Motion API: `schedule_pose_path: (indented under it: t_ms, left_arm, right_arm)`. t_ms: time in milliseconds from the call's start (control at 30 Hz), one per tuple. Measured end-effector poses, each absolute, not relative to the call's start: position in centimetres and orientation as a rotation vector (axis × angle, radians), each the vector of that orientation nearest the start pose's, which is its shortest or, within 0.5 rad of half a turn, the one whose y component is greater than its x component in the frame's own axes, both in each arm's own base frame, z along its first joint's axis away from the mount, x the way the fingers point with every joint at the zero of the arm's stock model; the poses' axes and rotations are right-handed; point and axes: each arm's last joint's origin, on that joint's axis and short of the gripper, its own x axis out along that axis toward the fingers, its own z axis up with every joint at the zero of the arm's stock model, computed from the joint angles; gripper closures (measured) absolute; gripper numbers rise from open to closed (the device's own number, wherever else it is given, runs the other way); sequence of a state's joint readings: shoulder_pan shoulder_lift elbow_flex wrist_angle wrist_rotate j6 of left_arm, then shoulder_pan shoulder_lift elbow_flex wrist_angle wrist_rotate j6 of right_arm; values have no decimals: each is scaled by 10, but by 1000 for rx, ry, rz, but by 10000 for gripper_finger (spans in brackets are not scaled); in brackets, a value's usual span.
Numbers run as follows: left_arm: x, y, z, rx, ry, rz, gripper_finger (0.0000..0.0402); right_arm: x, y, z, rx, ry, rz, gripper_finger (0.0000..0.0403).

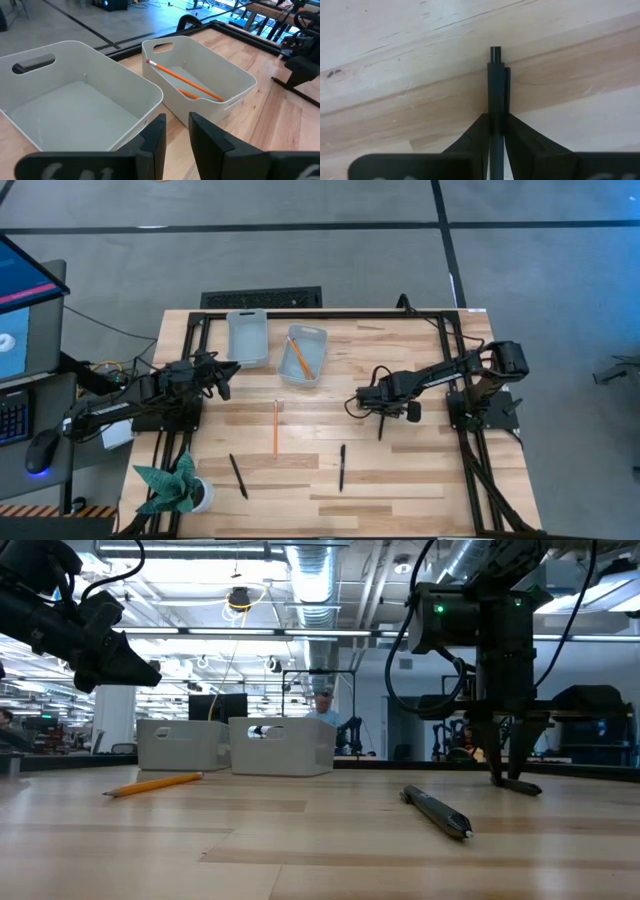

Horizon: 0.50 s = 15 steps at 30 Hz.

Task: Sort pens & pencils
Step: Put the top black pen into the left gray bin

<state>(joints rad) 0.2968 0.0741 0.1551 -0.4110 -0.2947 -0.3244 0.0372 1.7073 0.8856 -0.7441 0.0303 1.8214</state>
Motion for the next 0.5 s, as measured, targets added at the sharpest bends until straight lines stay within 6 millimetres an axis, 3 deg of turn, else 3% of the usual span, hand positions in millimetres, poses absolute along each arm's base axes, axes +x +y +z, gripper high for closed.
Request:
schedule_pose_path:
  t_ms: [500]
  left_arm:
    - [80,33,172,-313,237,635,329]
  right_arm:
    - [267,9,130,1328,1085,-1353,335]
